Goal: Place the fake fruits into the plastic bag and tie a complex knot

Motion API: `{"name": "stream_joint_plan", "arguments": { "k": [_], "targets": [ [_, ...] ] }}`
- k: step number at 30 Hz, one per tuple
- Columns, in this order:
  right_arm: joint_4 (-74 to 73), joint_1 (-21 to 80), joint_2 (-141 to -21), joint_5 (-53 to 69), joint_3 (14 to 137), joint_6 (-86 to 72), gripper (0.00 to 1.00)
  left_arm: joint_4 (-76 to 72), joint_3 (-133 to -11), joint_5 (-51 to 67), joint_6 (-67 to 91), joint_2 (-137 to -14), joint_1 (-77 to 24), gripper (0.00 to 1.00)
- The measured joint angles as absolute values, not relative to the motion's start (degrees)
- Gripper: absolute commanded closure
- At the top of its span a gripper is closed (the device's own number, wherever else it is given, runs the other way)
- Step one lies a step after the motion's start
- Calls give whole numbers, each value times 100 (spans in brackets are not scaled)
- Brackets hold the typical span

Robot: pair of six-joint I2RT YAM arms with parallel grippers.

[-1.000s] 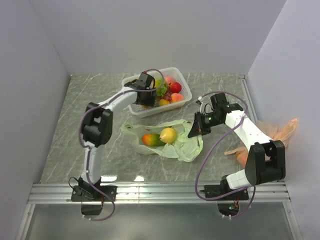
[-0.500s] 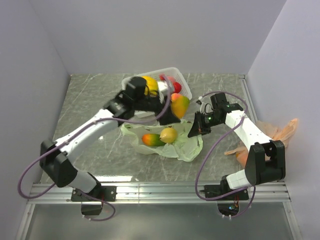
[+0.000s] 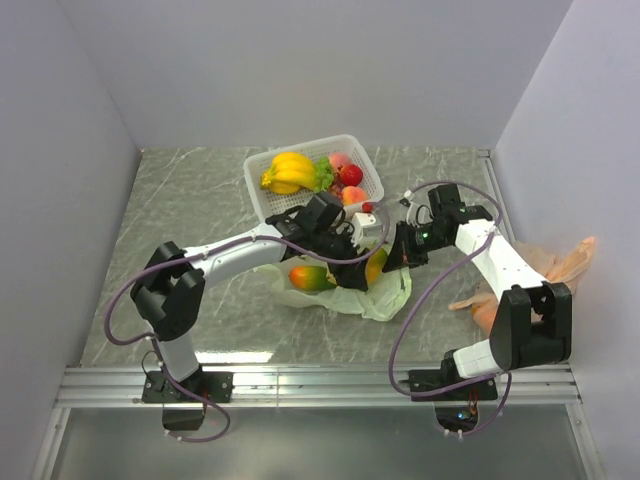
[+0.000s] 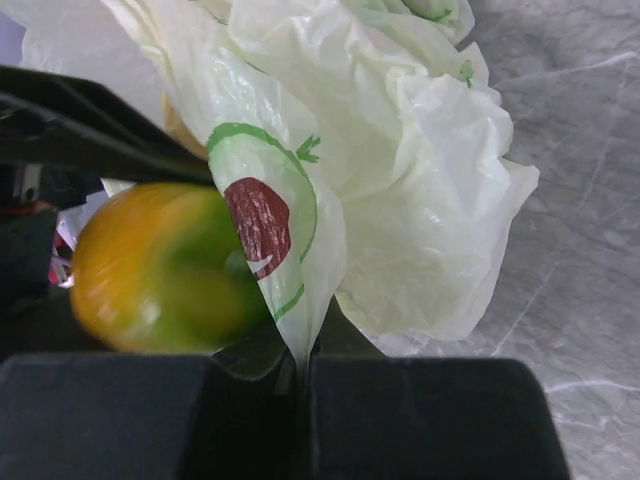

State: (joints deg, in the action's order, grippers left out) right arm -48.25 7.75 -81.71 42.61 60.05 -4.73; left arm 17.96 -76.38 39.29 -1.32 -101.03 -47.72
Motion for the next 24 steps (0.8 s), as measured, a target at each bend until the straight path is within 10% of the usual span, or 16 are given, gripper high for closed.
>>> {"name": "stream_joint_plan", "arguments": {
  "k": [11,17,24],
  "targets": [
    [-5111,687,-8119,4386,6390,-226,100,2556,-7295,3175,-670,-10541,-4766,41],
    [-5236,687,-8027,4491,6381,-158,100,2751,-7048,3135,-701,-10506,-4650,1],
    [-5175,727,-8014,4550,5920,-176,100,2766,-7745,3671,-368,-9717,-4560,1]
  ]
}}
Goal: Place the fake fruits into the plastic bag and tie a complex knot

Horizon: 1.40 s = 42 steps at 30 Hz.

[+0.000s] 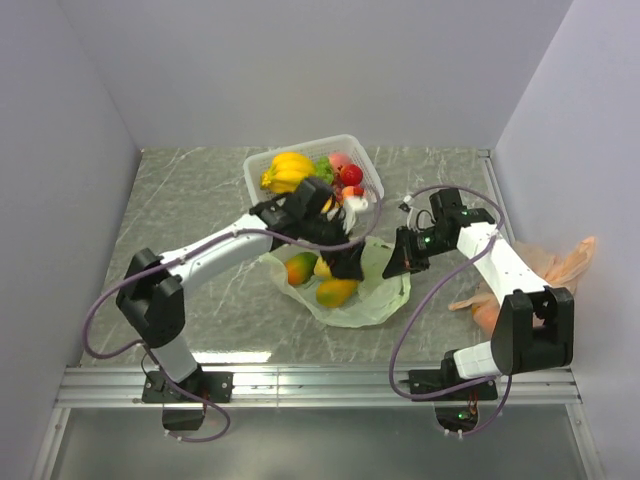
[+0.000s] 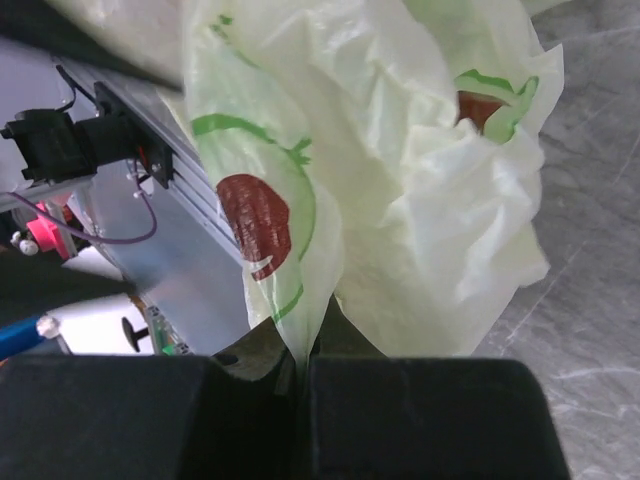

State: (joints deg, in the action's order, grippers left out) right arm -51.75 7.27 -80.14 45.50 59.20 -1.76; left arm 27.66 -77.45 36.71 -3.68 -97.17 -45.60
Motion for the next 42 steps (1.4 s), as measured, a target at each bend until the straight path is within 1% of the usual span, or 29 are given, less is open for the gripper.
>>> {"name": "stream_joint_plan", "arguments": {
  "k": [3,4,6,9,13,16,21,23,25,29,31,33,36,42],
  "targets": [
    [-5109,762,-8047,4560,5876,-204,100,2434,-8567,3907,51,-9614,-4431,1],
    [-5070,770,-8062,4565,5874,-209,100,2265,-8707,3927,226,-9579,-4327,3],
    [-5009,775,-8082,4571,5874,-228,100,2014,-8952,3817,596,-9553,-4045,5],
    [-4939,775,-8088,4574,5870,-272,100,1896,-9483,3175,1127,-9843,-3520,4],
    [-4875,775,-8090,4574,5867,-327,100,1859,-10388,2067,1999,-10787,-2847,6],
    [-4866,775,-8090,4571,5867,-336,100,1879,-10538,1343,2515,-11354,-2410,6],
    [-4858,775,-8090,4569,5846,-336,100,1984,-10532,635,2764,-11946,-1785,5],
    [-4858,775,-8093,4569,5841,-336,100,1813,-10353,506,2554,-11966,-1640,5],
    [-4856,775,-8093,4567,5841,-336,100,1492,-10060,482,2005,-11885,-1588,5],
    [-4856,775,-8095,4565,5841,-333,100,834,-9002,679,445,-11472,-1629,7],
    [-4858,779,-8097,4565,5841,-333,100,821,-8744,849,-399,-11367,-1645,9],
    [-4856,779,-8101,4565,5841,-333,100,860,-8750,985,-1050,-11384,-1660,10],
    [-4851,779,-8125,4567,5841,-336,100,1024,-8932,1107,-1826,-11454,-1658,9],
    [-4840,779,-8169,4567,5841,-338,100,967,-9233,1107,-2381,-11692,-1658,9]
  ]
}}
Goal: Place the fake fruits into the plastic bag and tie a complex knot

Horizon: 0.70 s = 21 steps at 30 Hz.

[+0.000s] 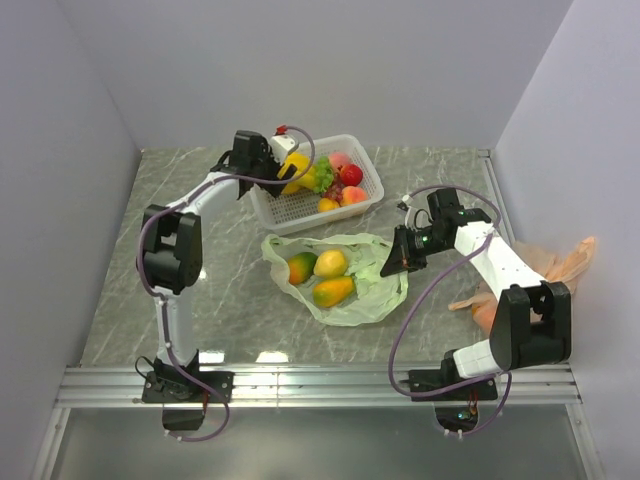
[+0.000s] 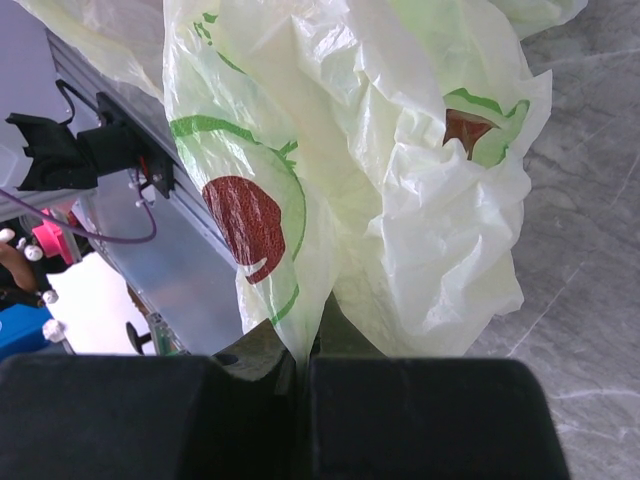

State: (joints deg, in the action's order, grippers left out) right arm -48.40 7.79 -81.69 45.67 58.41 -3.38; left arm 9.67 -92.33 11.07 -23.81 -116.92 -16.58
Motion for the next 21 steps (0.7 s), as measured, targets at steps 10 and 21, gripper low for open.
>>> {"name": "stream_joint_plan", "arguments": {
  "k": [10,21],
  "targets": [
    [-4845,786,-8195,4567,5841,-338,100,902,-9443,1013,-2744,-12180,-1658,44],
    [-4847,786,-8195,4550,5841,-340,100,845,-9439,1070,-2720,-11968,-1653,95]
  ]
}}
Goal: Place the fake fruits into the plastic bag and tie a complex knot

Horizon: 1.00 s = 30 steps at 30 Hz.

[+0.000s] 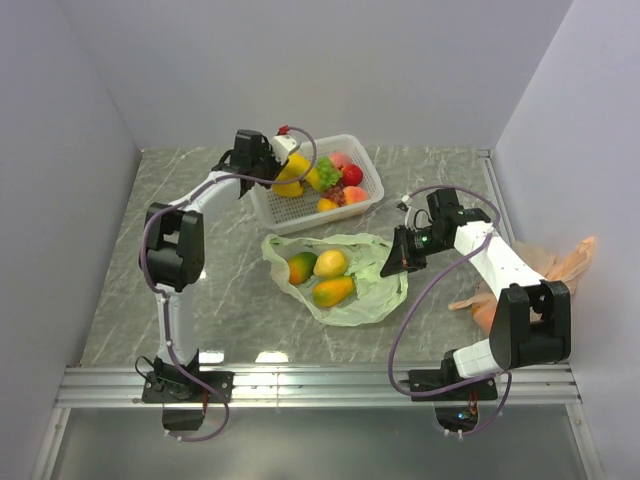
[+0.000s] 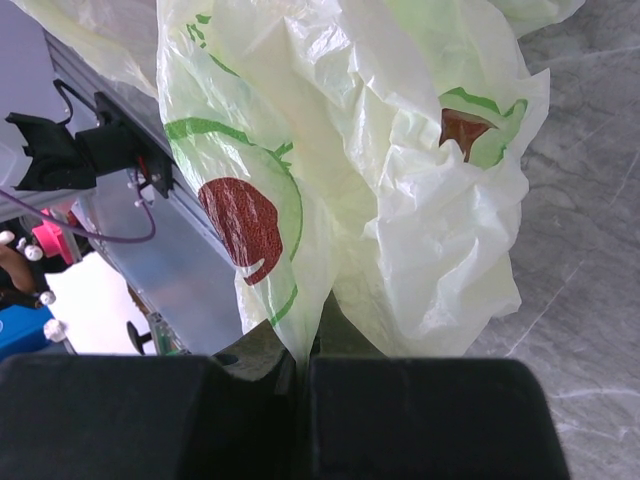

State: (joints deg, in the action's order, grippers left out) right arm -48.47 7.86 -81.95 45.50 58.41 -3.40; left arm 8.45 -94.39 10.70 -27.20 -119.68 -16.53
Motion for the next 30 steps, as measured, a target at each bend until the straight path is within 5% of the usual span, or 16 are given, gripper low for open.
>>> {"name": "stream_joint_plan", "arguments": {
  "k": [17,23,30],
  "targets": [
    [-4853,786,-8195,4580,5970,-478,100,1636,-8978,2051,-2447,-9417,-1752,100],
    [-4873,786,-8195,4659,6010,-532,100,1549,-7686,2602,-2425,-7756,-2794,100],
    [-4958,786,-8193,4663,6055,-526,100,1584,-6490,2740,-2484,-7557,-3769,100]
  ]
}}
